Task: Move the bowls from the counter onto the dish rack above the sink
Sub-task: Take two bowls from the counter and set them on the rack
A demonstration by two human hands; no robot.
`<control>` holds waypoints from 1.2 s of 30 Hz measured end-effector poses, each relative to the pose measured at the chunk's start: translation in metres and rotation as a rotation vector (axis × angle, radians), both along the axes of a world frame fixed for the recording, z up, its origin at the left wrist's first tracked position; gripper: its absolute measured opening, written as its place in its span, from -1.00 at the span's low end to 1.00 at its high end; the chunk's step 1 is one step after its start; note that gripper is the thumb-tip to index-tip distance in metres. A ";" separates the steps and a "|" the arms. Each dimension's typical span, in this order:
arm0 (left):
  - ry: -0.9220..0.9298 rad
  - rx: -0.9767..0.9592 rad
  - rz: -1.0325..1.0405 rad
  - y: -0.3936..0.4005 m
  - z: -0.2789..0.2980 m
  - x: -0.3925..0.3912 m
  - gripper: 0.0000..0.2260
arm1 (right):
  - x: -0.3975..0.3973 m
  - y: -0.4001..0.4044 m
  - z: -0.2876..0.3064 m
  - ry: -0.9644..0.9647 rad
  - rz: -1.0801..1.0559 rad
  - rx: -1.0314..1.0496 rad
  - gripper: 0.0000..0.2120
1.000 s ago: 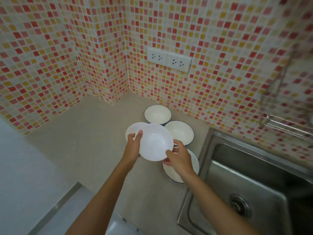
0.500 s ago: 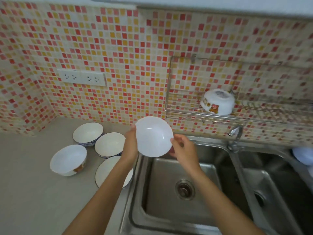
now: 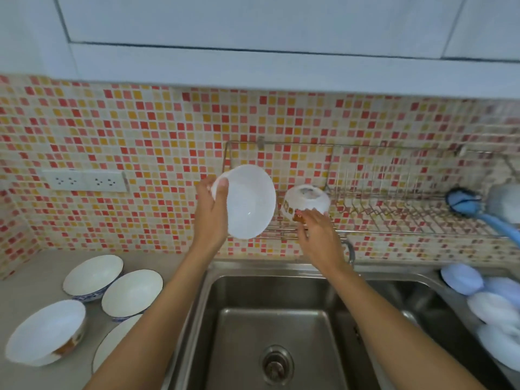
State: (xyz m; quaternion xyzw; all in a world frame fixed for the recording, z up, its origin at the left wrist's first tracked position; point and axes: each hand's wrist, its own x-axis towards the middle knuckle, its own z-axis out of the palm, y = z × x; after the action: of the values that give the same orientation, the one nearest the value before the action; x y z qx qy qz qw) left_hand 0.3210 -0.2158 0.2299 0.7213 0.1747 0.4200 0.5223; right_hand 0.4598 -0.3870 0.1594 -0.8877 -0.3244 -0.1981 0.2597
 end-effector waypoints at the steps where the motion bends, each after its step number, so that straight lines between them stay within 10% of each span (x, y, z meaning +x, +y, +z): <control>1: 0.011 0.067 -0.031 -0.002 0.003 0.007 -0.60 | 0.007 0.000 -0.005 -0.046 -0.018 -0.057 -0.63; 12: 0.398 1.063 0.037 0.009 -0.029 0.082 -0.21 | 0.015 0.013 -0.022 -0.126 -0.195 -0.150 -0.29; 36: 0.665 0.895 0.013 0.011 -0.054 0.116 -0.42 | 0.021 0.011 -0.030 -0.243 -0.147 -0.096 -0.51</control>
State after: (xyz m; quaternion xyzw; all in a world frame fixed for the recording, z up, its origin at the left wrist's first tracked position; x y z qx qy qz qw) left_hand 0.4370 -0.2047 0.1761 0.9653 0.1391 0.2063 0.0794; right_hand 0.4812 -0.3758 0.1298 -0.8899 -0.2969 -0.3067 0.1605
